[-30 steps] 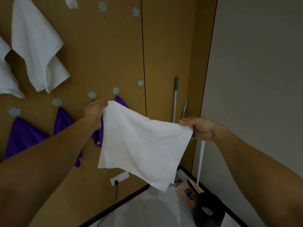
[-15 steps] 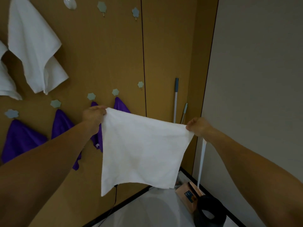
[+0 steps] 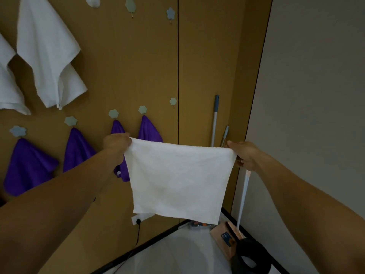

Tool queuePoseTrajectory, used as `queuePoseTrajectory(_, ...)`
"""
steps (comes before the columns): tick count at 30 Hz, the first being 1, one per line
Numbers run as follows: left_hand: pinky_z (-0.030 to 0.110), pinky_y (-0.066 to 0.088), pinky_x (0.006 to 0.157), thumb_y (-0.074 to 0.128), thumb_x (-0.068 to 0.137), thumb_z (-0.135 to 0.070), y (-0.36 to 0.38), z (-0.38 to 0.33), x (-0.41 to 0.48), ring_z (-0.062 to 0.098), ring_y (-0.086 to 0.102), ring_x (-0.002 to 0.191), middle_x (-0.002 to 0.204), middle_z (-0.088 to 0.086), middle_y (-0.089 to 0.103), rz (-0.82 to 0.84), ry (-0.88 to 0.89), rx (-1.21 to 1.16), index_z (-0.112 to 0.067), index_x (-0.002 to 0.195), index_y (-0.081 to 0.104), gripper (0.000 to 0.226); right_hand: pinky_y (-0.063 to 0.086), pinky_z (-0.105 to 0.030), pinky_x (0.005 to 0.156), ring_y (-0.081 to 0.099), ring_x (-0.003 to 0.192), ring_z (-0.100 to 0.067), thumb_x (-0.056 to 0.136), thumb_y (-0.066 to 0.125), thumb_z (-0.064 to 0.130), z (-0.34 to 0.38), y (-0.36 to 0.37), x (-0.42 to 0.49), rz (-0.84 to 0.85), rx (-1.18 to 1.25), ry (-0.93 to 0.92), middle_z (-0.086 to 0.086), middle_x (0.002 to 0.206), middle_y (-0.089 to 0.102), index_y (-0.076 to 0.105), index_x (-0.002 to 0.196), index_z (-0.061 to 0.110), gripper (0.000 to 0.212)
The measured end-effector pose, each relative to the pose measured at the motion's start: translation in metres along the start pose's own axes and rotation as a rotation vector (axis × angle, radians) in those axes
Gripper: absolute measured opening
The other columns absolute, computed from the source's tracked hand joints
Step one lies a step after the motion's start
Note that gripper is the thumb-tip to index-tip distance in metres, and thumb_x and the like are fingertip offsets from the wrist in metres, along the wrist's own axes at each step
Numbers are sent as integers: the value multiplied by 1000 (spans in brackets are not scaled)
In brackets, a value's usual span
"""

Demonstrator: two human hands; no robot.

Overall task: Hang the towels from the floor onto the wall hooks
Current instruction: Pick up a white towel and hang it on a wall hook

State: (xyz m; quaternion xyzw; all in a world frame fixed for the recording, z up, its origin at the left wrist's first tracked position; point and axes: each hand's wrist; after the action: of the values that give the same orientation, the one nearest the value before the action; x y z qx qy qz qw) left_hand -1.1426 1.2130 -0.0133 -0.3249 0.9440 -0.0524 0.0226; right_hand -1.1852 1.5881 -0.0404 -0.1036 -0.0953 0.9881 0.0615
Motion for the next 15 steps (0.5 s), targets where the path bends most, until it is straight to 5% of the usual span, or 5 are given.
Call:
queuePoseTrajectory(6,39,47,98,67,83,-1,-7,3,-8,33,56,113,124,17,61,16,164,205,-1,118,65,34,56,-36,82,68,96,-25,54,91,22,5,-6,-9,198,-19,-60,-9,100,73,70,102,6,54)
queuePoseTrajectory(11,42,48,85,61,88,-7,-17,0,-19,34,56,88,89,22,61,68,302,521,6,84,64,14,46,-46,103,57,115,-33,68,86,17,3,-5,-3,40,-122,-182,-17,125,60,54,128,-4,71)
queuePoseTrajectory(15,33,38,66,56,90,-14,-23,-2,-24,26,48,71,59,6,44,98,357,792,-9,55,43,38,46,-44,99,59,108,-30,78,78,31,4,-4,-4,-41,-231,-228,-13,117,63,60,118,1,53)
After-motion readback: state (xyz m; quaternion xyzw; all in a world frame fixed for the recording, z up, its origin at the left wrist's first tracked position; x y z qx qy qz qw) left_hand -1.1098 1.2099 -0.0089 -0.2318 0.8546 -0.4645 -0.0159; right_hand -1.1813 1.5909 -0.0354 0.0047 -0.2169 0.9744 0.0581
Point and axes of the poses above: each hand's wrist, its own x-axis towards the middle knuckle, its own y-axis out of the palm, z = x × y
